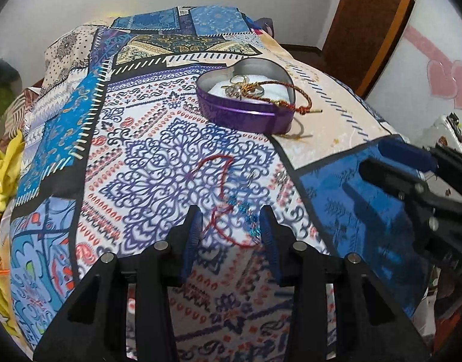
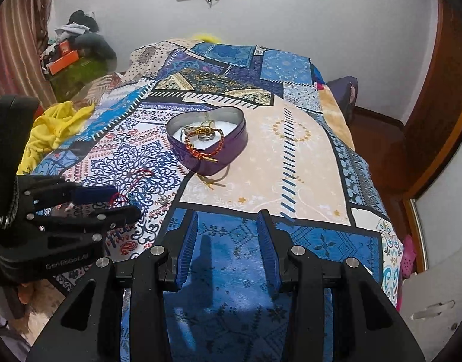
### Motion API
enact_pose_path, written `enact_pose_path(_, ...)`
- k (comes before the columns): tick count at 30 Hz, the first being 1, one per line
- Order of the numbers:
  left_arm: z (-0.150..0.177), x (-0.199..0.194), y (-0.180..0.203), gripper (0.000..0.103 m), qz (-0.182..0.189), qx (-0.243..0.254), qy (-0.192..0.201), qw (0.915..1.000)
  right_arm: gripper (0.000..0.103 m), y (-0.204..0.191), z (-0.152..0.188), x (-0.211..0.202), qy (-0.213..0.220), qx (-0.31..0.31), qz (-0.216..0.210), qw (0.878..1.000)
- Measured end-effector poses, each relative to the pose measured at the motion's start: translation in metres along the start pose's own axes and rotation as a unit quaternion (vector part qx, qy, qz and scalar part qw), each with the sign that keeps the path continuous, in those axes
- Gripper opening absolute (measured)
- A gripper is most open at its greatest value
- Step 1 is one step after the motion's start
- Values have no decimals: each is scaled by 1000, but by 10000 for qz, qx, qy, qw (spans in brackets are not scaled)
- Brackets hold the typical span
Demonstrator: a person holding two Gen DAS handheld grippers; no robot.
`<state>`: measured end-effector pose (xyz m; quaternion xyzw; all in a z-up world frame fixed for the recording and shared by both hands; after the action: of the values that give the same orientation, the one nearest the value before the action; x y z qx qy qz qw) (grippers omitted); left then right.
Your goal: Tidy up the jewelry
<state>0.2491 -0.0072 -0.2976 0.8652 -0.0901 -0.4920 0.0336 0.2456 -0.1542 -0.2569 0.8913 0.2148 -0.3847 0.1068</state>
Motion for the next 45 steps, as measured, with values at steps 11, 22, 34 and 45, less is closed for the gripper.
enact_pose_path(11, 1, -3, -5, 6, 176, 2, 50, 9998, 37, -18, 1, 7, -82, -128, -264, 9995)
enact_pose_path(22, -20, -45, -22, 6, 110, -80, 718, 9973, 37, -51, -4, 31, -273, -501, -628, 9964)
enact_pose_path(34, -37, -67, -37, 6, 196, -220, 1067, 9939, 27, -63, -5, 46, -428, -702, -492, 9954)
enact_pose_path(45, -22, -52, -45, 6, 236, -317, 809, 9959, 24, -88, -11, 57, -506, -1182, -593, 9899)
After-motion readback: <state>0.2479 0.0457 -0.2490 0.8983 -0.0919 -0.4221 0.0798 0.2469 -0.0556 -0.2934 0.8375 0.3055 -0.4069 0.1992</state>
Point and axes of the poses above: each gripper's, at about its wrist camera, not at the fingertips, and x roughly the way its jaws point, y to its right, z to its underside, the point moved 10 cm from there along x, roughly the way its jaws point, and after that the axes turned 4 degrees about z, right-handed, at the moved point
